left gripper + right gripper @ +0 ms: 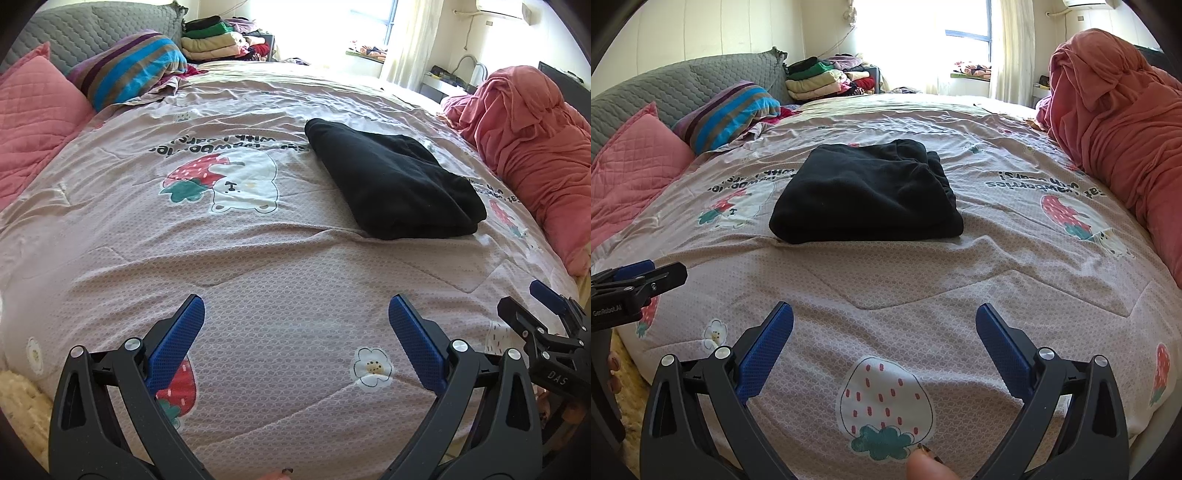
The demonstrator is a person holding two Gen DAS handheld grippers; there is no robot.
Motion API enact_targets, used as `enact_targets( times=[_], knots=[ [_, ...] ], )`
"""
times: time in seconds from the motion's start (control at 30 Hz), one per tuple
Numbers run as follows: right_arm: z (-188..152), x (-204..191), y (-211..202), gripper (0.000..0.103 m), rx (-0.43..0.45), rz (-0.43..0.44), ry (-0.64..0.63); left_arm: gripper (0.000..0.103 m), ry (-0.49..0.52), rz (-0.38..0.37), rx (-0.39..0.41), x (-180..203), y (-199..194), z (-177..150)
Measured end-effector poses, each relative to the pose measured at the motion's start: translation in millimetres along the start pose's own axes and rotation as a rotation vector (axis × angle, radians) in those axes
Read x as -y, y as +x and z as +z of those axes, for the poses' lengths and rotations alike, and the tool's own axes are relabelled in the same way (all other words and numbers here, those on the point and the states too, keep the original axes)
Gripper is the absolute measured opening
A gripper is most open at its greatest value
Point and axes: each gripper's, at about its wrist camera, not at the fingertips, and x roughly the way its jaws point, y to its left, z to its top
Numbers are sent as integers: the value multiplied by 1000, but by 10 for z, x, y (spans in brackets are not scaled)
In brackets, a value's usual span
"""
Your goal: Fold small clothes
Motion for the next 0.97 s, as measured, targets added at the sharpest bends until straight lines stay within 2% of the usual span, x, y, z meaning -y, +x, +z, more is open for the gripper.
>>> enact_targets(
  times=[0.27,0.33,0.5,0.6,0.63,0.77,0.83,0.93,0.97],
  knots=[
    [-26,42,2,98,-4,-19,21,94,-9,-30,-9,-17,15,-26],
    [-31,83,2,98,-2,-43,33,94,-1,-14,-9,-4,23,-35],
    [-50,484,-79,98,23,-215,139,94,-8,44,-18,-58,39,-66],
    [-100,1018,-209,98,38,-356,298,94,-79,75,-17,-309,27,-42],
    [-126,1211,-256,98,42,-393,354,94,-133,88,-19,-510,28,2],
    [-431,2361,-592,98,18,-689,658,94,-314,164,-13,-1324,-1,164],
    [-756,3067,-844,98,-31,-879,837,94,-425,249,0,-1907,-54,267],
    [-1253,3826,-1148,98,-115,-1126,996,94,-570,400,25,-2761,-154,370],
    [-1377,3984,-1201,98,-145,-1180,1022,94,-604,448,30,-3010,-175,403]
  ],
)
